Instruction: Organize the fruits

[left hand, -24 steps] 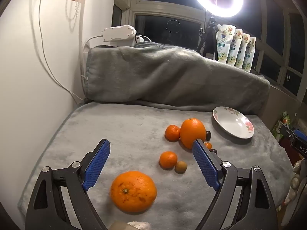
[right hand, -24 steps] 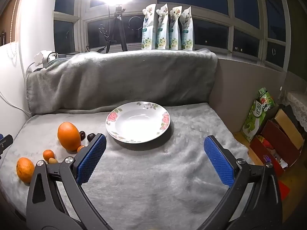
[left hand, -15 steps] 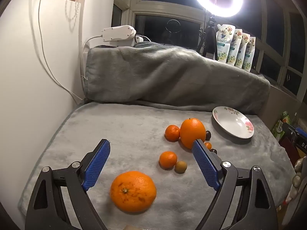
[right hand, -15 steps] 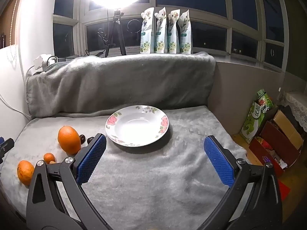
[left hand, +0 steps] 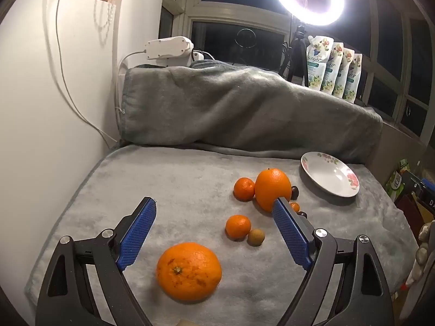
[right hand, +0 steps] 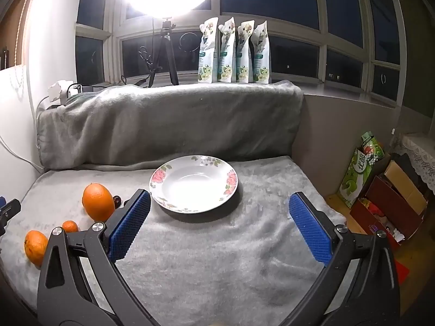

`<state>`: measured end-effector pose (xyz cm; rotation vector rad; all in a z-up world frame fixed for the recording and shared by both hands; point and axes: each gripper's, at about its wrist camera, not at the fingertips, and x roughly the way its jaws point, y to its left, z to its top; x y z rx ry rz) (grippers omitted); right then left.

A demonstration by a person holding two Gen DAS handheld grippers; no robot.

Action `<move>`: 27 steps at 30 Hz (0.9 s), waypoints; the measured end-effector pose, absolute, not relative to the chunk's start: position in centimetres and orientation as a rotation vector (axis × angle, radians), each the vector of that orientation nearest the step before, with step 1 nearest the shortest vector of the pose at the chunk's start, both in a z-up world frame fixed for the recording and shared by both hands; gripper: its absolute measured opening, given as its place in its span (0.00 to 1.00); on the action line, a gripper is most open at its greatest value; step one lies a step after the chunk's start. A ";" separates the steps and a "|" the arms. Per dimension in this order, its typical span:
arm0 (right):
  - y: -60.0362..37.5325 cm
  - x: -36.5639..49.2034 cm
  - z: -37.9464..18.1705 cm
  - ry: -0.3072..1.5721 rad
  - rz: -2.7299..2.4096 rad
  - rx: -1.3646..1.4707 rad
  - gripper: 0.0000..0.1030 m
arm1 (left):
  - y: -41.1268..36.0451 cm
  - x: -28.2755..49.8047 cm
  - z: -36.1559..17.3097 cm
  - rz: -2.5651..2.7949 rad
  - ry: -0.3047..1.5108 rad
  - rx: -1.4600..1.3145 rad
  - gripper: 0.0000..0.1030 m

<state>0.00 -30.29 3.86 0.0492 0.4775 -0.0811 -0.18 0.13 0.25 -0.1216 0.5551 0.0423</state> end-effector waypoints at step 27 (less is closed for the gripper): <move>-30.0 0.0 4.0 0.480 -0.082 0.046 1.00 | 0.3 -0.1 -0.1 0.046 0.552 -0.130 0.85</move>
